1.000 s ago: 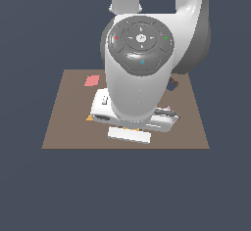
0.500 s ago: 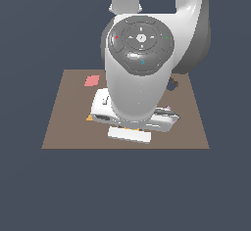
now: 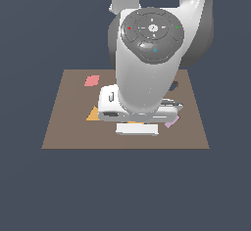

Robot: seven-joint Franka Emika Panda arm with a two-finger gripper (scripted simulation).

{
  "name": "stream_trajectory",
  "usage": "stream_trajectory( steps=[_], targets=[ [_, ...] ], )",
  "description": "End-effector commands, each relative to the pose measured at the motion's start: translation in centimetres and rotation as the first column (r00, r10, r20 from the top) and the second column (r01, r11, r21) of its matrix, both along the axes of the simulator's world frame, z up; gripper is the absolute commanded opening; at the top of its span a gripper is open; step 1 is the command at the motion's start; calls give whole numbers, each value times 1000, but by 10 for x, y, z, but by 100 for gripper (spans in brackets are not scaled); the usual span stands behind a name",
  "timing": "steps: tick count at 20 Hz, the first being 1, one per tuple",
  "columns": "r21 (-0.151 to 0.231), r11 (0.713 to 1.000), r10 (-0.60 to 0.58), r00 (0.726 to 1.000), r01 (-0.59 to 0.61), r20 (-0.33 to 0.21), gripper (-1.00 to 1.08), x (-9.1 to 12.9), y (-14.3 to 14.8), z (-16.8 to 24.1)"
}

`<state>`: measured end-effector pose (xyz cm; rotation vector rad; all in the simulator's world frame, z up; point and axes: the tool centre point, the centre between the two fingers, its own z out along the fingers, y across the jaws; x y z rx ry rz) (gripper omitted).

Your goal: Insert a designated object into the corresponding slot on a board.

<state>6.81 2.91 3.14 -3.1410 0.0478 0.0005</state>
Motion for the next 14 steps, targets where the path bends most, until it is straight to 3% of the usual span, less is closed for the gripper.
stream_trajectory(
  steps=[1,8,14],
  targets=[
    [0,998,56,998,-56,1,-100,-7,6,1],
    [0,962,275,962,-275,1,-100,-38,22,3],
    [0,870,492,870,-492,1,-100,-75,32,6]
  ],
)
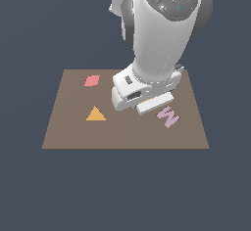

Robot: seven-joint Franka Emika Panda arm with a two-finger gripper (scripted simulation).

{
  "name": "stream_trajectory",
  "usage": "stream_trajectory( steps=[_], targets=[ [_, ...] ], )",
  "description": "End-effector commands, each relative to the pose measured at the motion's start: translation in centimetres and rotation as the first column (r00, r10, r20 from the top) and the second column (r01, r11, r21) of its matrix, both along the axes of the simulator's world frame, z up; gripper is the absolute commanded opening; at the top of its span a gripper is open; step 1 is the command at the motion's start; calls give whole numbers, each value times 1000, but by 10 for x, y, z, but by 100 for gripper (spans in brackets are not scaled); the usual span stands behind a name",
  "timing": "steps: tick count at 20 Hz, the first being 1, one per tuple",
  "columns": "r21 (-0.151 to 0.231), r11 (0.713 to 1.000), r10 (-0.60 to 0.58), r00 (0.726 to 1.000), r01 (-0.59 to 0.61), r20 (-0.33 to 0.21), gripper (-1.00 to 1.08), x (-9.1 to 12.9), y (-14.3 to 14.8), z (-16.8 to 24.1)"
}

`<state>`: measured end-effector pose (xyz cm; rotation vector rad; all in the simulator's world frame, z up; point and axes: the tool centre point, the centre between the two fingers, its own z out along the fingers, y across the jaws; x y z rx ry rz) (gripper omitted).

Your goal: Insert a designated object into the corresponding slot on a board.

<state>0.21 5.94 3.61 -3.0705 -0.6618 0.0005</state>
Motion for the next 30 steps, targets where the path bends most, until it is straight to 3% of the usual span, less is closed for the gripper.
stream_trajectory(
  steps=[1,9,17,30],
  targets=[
    [0,995,95,995,-95,1,-100,-15,2,1],
    [0,952,307,952,-307,0,-100,-50,0,3],
    [-1,914,406,914,-406,0,-100,-66,-4,4],
    [-1,907,421,907,-421,-1,-100,-68,-6,-6]
  ],
)
